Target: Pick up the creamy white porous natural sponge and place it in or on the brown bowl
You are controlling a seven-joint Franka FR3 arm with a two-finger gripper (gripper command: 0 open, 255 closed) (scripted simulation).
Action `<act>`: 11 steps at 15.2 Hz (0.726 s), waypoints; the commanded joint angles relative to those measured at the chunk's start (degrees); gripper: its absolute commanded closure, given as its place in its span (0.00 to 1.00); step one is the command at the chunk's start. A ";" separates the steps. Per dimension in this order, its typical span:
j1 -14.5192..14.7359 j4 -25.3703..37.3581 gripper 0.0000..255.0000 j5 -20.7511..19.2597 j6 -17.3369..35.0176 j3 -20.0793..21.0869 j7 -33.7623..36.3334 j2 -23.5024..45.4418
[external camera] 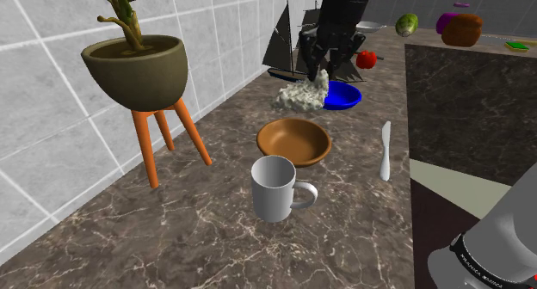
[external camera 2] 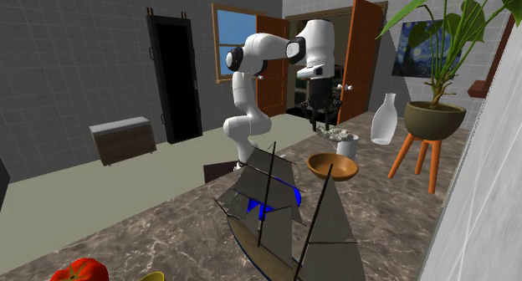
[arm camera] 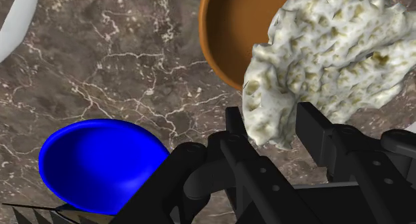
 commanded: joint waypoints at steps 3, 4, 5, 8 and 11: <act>0.18 -2.44 1.00 0.18 2.78 0.67 0.65 0.28; 0.22 -3.26 1.00 0.23 3.53 0.73 0.65 0.22; 0.26 -4.07 1.00 0.28 4.29 0.79 0.66 0.16; 0.36 -6.43 1.00 0.42 6.58 0.99 0.69 0.09; 0.45 -8.70 1.00 0.55 8.89 1.21 0.74 0.13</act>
